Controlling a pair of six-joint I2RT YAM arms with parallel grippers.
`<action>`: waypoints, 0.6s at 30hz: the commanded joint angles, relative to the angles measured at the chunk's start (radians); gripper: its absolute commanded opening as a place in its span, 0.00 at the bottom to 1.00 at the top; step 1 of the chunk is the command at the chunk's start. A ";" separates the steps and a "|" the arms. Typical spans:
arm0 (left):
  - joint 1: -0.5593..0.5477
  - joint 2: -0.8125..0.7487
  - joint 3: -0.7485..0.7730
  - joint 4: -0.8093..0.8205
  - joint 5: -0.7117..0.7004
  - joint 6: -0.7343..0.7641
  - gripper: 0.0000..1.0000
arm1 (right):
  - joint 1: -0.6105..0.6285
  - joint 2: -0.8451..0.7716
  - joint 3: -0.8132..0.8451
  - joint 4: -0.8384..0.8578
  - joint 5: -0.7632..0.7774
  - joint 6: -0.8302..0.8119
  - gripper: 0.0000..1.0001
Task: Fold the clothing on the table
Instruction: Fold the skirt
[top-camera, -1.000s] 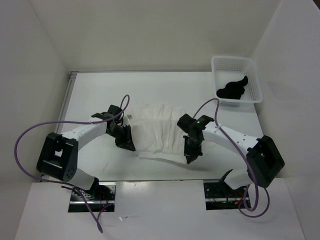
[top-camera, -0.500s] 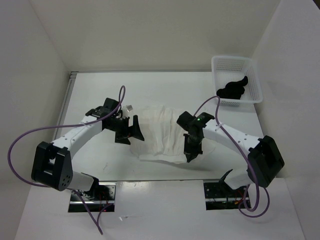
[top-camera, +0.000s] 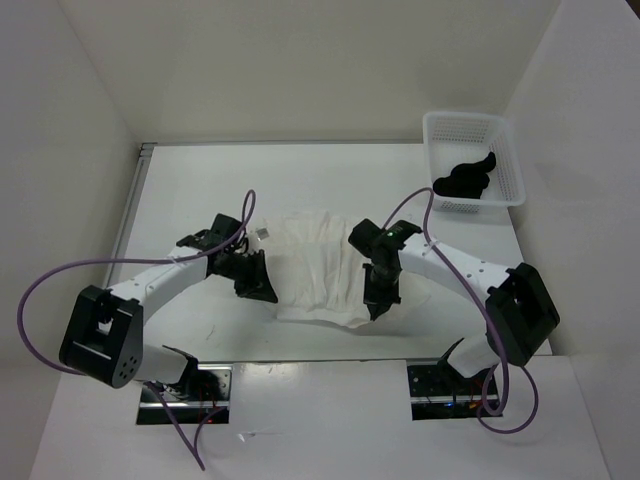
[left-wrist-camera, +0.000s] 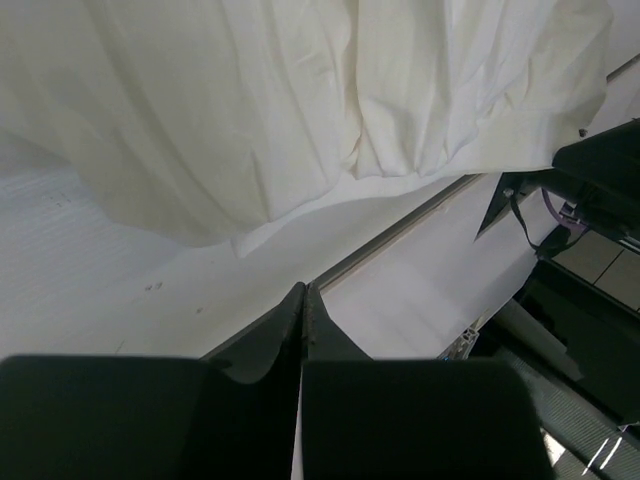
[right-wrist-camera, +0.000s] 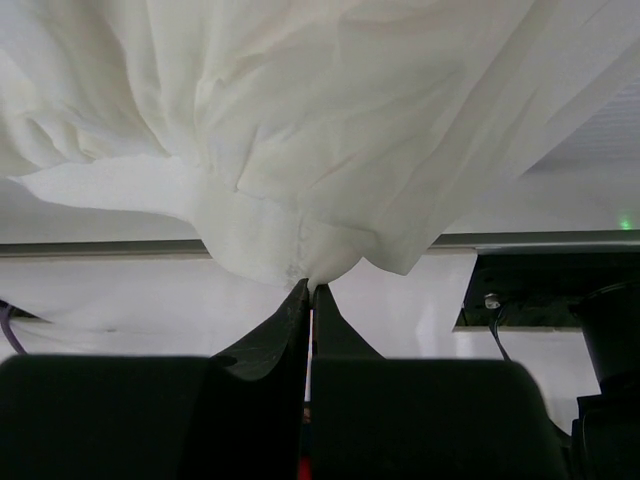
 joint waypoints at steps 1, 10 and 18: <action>-0.002 -0.040 -0.044 0.062 0.016 -0.052 0.00 | 0.007 -0.002 0.055 0.021 0.035 0.002 0.00; -0.023 -0.051 -0.141 0.119 -0.040 -0.124 0.39 | 0.007 -0.002 0.055 0.022 0.045 -0.007 0.00; -0.023 -0.011 -0.233 0.237 -0.065 -0.181 0.40 | 0.016 -0.020 0.046 0.022 0.045 0.011 0.00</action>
